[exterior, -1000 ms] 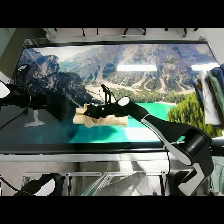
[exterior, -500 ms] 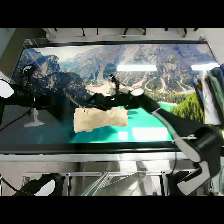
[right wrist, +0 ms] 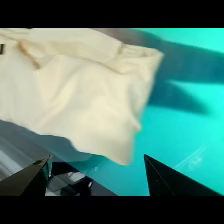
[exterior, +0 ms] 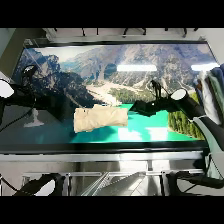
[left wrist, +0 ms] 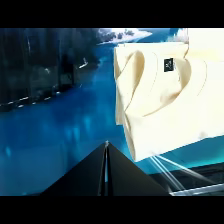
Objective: Fold the shirts.
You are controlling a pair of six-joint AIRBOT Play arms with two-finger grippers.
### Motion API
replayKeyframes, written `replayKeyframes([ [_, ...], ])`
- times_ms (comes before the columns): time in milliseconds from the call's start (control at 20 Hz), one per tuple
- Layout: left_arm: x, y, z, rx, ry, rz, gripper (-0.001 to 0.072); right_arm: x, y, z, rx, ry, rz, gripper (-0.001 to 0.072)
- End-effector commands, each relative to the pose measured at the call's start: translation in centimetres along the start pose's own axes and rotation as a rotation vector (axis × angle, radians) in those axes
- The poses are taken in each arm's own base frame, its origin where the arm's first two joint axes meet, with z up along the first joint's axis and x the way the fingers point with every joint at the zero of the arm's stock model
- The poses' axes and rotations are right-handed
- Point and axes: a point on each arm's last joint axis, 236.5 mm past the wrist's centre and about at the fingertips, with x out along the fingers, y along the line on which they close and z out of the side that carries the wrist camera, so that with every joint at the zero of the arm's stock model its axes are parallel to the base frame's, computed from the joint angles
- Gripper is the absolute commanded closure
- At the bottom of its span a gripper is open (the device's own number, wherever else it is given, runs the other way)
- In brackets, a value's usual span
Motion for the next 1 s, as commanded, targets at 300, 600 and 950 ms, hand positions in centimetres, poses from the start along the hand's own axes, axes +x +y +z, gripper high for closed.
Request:
replayKeyframes([
  [300, -0.1, -0.9, -1.5, -0.01, 0.064, -0.039, 0.0694, 7.7, -2.3, -0.2, 0.155, 0.03, 0.227, 0.0069],
  [600, -0.1, -1.0, -1.5, -0.043, 0.064, -0.04, 0.0694, 10.2, 1.9, 0.3, 0.101, -0.013, 0.28, 0.0072],
  [950, -0.1, -1.0, -1.5, -0.057, 0.064, -0.039, 0.0693, 3.4, 4.7, 1.9, -0.035, -0.041, 0.355, 0.069],
])
